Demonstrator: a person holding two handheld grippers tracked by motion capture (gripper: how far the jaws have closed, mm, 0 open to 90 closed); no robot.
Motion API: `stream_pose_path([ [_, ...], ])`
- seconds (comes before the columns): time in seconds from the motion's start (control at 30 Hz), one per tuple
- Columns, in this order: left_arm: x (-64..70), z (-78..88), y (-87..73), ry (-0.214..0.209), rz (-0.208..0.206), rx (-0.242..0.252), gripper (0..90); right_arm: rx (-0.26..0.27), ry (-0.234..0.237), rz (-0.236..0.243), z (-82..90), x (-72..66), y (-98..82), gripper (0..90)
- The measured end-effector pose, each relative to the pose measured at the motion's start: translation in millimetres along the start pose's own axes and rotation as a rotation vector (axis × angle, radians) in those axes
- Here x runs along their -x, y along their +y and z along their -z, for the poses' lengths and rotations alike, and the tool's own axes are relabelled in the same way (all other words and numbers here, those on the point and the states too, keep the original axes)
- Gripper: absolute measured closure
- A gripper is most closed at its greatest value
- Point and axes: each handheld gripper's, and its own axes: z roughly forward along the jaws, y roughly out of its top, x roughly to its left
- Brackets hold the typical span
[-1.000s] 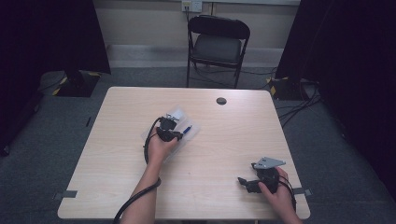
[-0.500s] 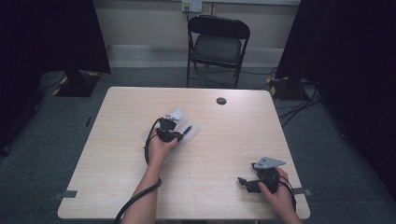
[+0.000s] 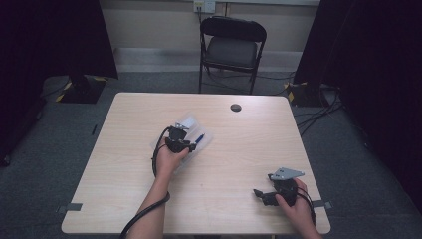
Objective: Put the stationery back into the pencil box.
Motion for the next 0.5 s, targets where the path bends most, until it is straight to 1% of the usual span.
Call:
stream_pose_path([
  [0.1, 1.1, 3.2, 0.0, -0.011, 0.005, -0.003, 58.3, 0.0, 0.0, -0.001, 0.0, 0.0, 0.0, 14.3],
  [0.13, 1.7, 4.7, 0.3, -0.007, -0.005, -0.003, 56.6, 0.0, 0.0, 0.0, 0.0, 0.0, 0.0, 14.3],
  [0.33, 3.6, 12.2, -0.3, -0.007, -0.01, 0.006, 44.1, 0.0, 0.0, -0.001, 0.0, 0.0, 0.0, 14.3],
  [0.37, 4.3, 13.1, -0.6, 0.001, -0.008, 0.004, 41.2, 0.0, 0.0, 0.0, 0.0, 0.0, 0.0, 14.3],
  [0.4, 3.0, 14.9, -0.8, -0.01, -0.023, -0.003, 40.4, 0.0, 0.0, 0.0, 0.0, 0.0, 0.0, 14.3],
  [0.47, 3.9, 18.4, -1.5, -0.017, -0.012, -0.002, 38.4, 0.0, 0.0, 0.0, 0.0, 0.0, 0.0, 14.3],
  [0.5, 4.6, 20.2, -1.9, -0.023, -0.014, 0.003, 37.3, 0.0, 0.0, 0.0, 0.0, 0.0, 0.0, 14.3],
])
